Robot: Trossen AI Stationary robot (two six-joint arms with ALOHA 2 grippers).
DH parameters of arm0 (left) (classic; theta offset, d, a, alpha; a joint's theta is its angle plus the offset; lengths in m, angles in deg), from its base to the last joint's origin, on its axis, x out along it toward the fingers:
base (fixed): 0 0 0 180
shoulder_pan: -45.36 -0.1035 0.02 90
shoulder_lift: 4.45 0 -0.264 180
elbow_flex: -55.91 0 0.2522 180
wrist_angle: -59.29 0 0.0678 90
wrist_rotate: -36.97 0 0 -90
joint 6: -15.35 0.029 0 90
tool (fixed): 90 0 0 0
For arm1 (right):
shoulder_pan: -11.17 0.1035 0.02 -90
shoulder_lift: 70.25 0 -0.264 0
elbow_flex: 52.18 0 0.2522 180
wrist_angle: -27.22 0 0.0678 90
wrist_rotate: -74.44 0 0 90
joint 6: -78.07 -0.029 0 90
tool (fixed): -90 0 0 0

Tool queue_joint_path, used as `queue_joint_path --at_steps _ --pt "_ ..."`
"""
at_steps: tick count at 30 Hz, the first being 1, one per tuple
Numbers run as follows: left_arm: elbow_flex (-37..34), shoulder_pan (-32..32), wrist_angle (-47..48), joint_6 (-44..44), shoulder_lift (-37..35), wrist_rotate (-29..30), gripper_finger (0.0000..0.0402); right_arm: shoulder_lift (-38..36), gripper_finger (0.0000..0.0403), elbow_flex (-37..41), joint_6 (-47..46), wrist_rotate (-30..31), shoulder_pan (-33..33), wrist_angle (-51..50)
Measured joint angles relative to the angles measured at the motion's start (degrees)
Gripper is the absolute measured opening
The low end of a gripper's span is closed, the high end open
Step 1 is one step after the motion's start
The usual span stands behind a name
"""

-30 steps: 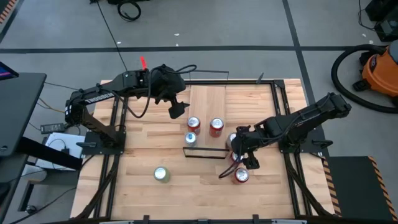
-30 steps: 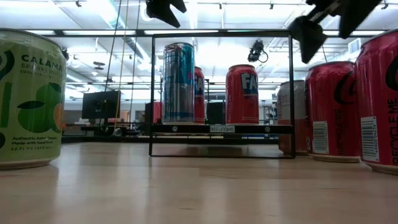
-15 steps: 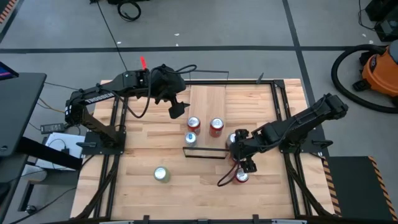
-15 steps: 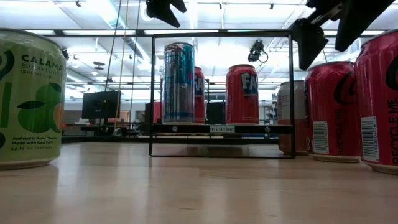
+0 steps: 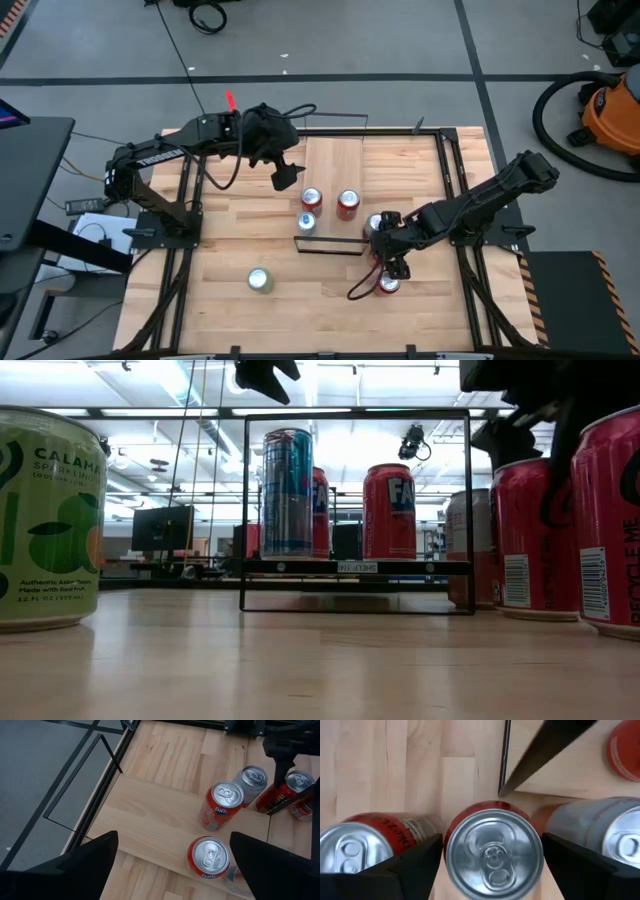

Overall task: Place canned beverage on shelf
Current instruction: Put the top red black soda can on the shelf

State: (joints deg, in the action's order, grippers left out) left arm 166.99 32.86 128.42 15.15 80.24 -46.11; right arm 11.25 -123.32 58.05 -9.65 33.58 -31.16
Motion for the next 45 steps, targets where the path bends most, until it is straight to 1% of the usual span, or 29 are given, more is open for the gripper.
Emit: queue_joint_path --at_steps 11,21,24,30,39,45 --pt "0.0 -0.6 -0.2 1.0 0.0 0.0 0.0396 -0.2 0.0348 6.0 -4.1 1.4 0.5 7.4" --pt "0.0 -0.6 -0.3 1.1 0.0 0.0 0.0396 -0.3 0.0347 6.4 -4.7 1.9 0.5 7.6" --pt "0.0 -0.6 -0.6 1.1 0.0 0.0 0.0396 -0.7 0.0343 6.4 -5.3 1.6 0.5 6.9" --pt "0.0 -0.6 -1.1 1.1 0.0 0.0 0.0396 -3.2 0.0318 6.5 -5.5 1.0 0.5 3.3" --pt "0.0 -0.6 -1.2 1.3 0.0 0.0 0.0396 -10.3 0.0322 6.5 -6.0 1.4 -0.1 -4.3" --pt "0.0 -0.6 -1.5 1.1 0.0 0.0 0.0396 -14.6 0.0322 6.4 -5.2 1.8 -2.8 -9.8"
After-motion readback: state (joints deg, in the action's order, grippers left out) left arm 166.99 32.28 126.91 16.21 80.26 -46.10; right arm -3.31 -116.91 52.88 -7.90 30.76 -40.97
